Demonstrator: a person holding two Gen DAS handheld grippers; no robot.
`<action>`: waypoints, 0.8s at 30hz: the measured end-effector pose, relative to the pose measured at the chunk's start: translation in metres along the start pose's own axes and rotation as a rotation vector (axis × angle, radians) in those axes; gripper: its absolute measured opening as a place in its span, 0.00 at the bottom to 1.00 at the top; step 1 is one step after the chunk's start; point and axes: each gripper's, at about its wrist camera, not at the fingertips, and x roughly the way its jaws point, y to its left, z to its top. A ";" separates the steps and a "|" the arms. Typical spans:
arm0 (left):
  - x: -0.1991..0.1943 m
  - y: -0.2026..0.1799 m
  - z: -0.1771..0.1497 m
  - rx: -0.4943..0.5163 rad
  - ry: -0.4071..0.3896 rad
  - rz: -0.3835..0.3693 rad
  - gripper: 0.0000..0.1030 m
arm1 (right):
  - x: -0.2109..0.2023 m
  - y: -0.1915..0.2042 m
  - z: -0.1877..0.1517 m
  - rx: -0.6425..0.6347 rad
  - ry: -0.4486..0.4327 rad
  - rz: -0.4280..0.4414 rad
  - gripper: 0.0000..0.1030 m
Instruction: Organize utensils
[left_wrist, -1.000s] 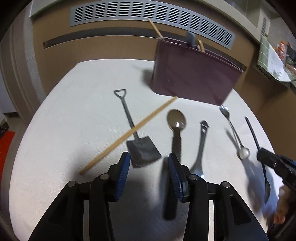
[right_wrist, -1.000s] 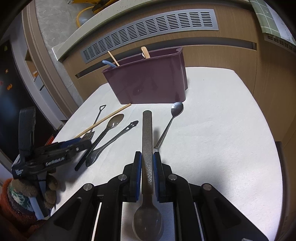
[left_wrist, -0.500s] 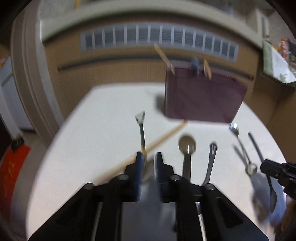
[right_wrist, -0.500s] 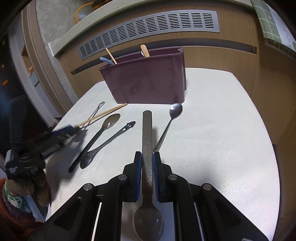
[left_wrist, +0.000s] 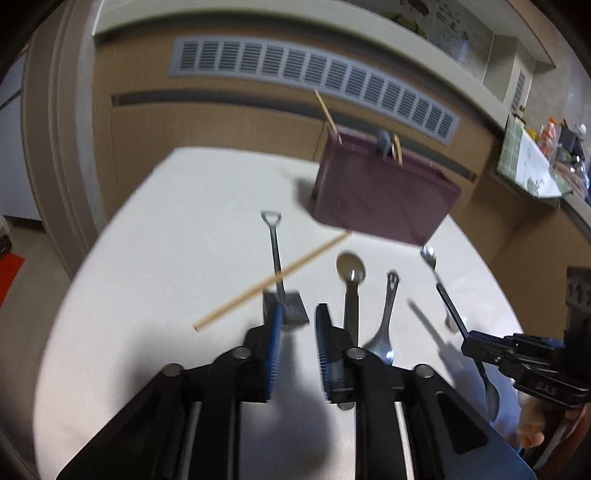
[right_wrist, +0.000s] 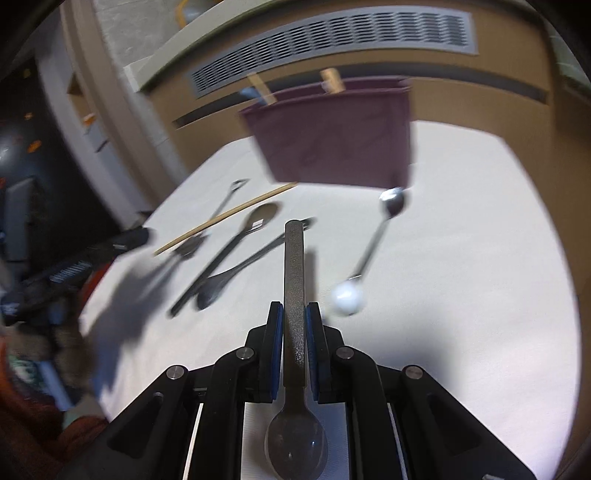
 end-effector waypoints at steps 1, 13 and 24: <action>0.006 -0.001 -0.002 -0.002 0.021 0.000 0.26 | 0.005 0.004 0.000 -0.010 0.021 0.010 0.11; 0.021 -0.010 -0.018 0.031 0.094 0.036 0.42 | 0.042 0.037 0.011 -0.240 0.119 -0.079 0.18; 0.054 -0.019 0.009 -0.008 0.091 0.178 0.43 | 0.005 0.012 0.015 -0.106 -0.047 -0.163 0.10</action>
